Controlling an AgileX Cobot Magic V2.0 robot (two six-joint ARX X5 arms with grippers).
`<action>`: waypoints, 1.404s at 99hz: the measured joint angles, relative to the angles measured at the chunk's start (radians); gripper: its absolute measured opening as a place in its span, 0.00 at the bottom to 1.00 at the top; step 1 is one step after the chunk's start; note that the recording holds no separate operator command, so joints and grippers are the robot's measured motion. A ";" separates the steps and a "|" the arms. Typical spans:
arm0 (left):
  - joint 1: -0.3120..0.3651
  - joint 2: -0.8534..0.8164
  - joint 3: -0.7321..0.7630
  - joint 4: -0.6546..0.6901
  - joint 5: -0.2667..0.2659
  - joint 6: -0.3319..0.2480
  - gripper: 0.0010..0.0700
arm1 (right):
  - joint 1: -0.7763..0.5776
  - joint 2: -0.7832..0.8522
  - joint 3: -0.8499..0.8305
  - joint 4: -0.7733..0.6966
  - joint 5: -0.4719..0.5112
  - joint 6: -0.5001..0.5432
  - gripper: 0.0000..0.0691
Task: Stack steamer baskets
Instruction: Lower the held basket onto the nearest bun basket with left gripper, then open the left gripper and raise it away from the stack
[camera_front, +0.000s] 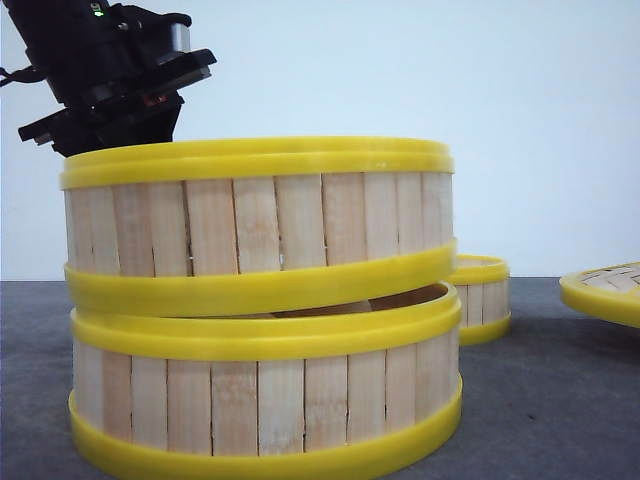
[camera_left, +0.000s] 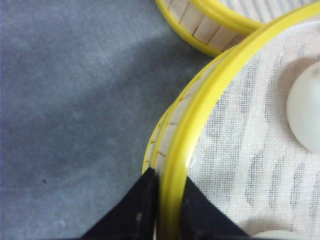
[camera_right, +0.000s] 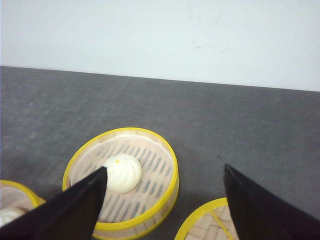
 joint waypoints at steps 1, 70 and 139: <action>0.000 0.003 0.000 0.000 0.000 0.000 0.02 | 0.000 0.000 0.000 0.000 0.000 0.000 0.67; -0.008 0.050 0.004 0.004 0.002 -0.006 0.04 | 0.000 0.000 0.000 -0.012 0.000 0.000 0.67; -0.008 -0.240 0.005 0.199 0.014 -0.058 0.50 | 0.006 0.162 0.001 0.024 -0.057 0.037 0.67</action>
